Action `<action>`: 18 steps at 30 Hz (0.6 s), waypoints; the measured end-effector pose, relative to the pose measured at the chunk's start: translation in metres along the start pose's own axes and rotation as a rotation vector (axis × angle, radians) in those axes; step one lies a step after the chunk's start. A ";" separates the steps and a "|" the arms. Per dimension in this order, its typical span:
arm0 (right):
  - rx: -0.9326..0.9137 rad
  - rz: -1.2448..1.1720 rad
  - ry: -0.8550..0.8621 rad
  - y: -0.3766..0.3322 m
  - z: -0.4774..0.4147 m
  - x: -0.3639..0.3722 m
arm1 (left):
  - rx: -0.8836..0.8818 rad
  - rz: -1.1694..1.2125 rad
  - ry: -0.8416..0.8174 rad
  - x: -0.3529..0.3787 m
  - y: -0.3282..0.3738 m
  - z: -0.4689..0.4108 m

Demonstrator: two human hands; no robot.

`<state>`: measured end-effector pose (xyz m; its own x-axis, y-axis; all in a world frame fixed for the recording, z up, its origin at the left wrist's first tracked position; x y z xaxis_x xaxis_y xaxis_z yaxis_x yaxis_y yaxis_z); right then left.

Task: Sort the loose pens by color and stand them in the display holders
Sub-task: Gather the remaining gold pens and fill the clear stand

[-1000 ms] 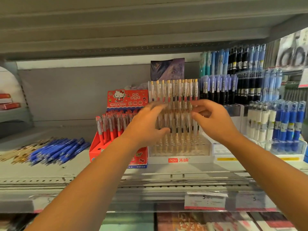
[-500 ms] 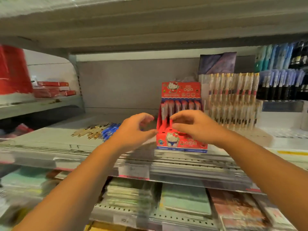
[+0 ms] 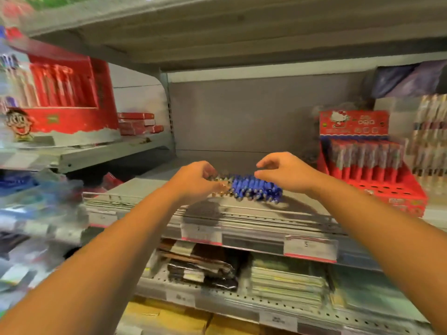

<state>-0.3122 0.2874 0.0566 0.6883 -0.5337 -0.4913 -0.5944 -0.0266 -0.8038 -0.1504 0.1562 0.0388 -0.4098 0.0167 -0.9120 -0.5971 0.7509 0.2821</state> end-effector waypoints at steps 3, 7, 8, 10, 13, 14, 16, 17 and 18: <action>0.019 0.058 -0.056 -0.004 -0.030 0.023 | -0.020 -0.016 -0.033 0.004 -0.023 -0.025; 0.059 0.176 -0.185 0.000 -0.074 0.054 | -0.060 -0.116 -0.094 0.017 -0.040 -0.069; 0.072 0.220 -0.215 0.002 -0.086 0.061 | -0.076 -0.129 -0.115 0.023 -0.044 -0.081; 0.118 0.334 -0.274 0.010 -0.108 0.074 | -0.099 -0.146 -0.162 0.034 -0.050 -0.103; 0.242 0.510 -0.388 0.025 -0.134 0.089 | -0.151 -0.162 -0.266 0.050 -0.060 -0.126; 0.281 0.533 -0.410 0.029 -0.142 0.092 | -0.165 -0.165 -0.324 0.056 -0.062 -0.131; 0.341 0.547 -0.418 0.034 -0.154 0.095 | -0.179 -0.177 -0.491 0.070 -0.061 -0.136; 0.362 0.552 -0.414 0.036 -0.158 0.096 | -0.174 -0.199 -0.587 0.078 -0.059 -0.136; 0.377 0.558 -0.407 0.037 -0.161 0.096 | -0.164 -0.230 -0.666 0.083 -0.057 -0.136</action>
<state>-0.3347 0.0994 0.0339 0.4710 -0.0306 -0.8816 -0.7661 0.4814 -0.4259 -0.2439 0.0252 -0.0128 0.2142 0.3082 -0.9269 -0.7351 0.6757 0.0548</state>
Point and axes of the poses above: each hand's wrist, its own z-axis away from the middle knuckle, its own x-axis out of the palm, y = z × x, the point moved 8 cm from there along -z, towards the middle knuckle, and after that the axes turned 15 degrees about -z, right-handed, at the moved point
